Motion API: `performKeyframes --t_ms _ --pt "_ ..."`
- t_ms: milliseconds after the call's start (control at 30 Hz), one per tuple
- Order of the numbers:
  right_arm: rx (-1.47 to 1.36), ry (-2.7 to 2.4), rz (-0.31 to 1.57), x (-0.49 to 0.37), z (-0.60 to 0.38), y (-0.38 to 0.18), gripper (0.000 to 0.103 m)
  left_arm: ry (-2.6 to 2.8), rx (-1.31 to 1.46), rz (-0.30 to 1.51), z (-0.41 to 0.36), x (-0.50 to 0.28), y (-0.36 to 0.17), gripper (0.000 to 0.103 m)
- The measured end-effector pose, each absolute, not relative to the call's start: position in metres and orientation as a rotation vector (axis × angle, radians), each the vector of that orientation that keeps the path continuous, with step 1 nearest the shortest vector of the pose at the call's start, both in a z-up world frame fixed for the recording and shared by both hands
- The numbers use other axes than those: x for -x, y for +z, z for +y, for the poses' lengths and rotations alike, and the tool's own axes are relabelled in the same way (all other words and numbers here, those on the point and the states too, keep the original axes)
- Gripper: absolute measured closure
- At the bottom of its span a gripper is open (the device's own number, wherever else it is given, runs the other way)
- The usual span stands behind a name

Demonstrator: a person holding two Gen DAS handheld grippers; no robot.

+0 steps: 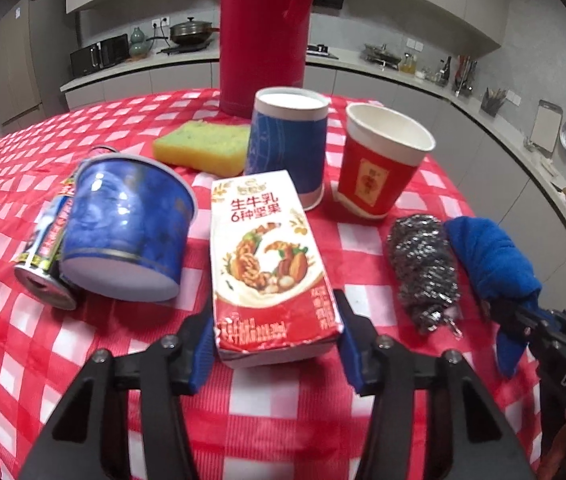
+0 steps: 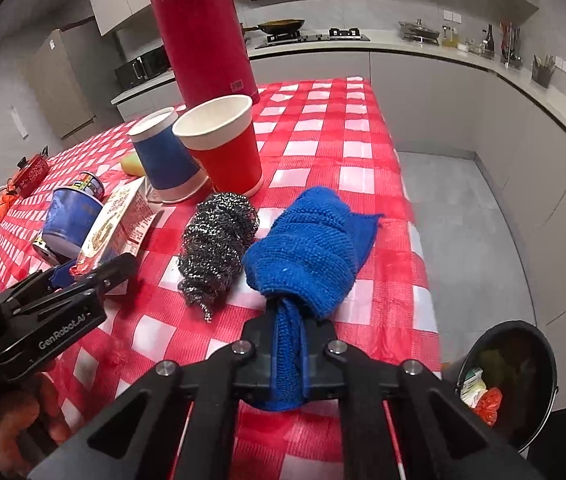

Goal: Collect trash
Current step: 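Grasp the snack box with the left gripper while the right gripper grasps the blue cloth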

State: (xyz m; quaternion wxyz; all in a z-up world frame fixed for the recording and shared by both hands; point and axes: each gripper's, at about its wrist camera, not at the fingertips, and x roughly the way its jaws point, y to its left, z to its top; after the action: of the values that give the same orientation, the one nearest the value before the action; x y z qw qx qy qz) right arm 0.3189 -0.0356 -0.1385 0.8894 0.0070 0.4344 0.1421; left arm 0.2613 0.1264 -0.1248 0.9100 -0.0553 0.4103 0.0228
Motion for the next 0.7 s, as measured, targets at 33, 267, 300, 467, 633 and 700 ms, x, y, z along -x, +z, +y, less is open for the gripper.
performKeyframes --t_ms 33,267,300,467,633,700 --pt "-0.014 0.297 0.897 -0.317 -0.037 -0.136 0.095 0.043 0.119 0.841 0.126 -0.259 -0.123 0.050" --pt "-0.014 0.292 0.856 -0.303 -0.049 -0.120 0.096 0.020 0.105 0.789 0.120 -0.241 -0.104 0.050" --pt "-0.015 0.289 0.850 -0.301 -0.051 -0.118 0.096 0.014 0.105 0.785 0.118 -0.241 -0.101 0.050" --pt "-0.027 0.267 0.820 -0.290 -0.067 -0.106 0.096 -0.040 0.082 0.763 0.101 -0.235 -0.088 0.050" --pt "-0.049 0.211 0.804 -0.279 -0.094 -0.097 0.096 -0.121 0.054 0.751 0.072 -0.236 -0.080 0.050" --pt "-0.054 0.177 0.798 -0.273 -0.107 -0.093 0.096 -0.157 0.044 0.750 0.061 -0.237 -0.079 0.050"
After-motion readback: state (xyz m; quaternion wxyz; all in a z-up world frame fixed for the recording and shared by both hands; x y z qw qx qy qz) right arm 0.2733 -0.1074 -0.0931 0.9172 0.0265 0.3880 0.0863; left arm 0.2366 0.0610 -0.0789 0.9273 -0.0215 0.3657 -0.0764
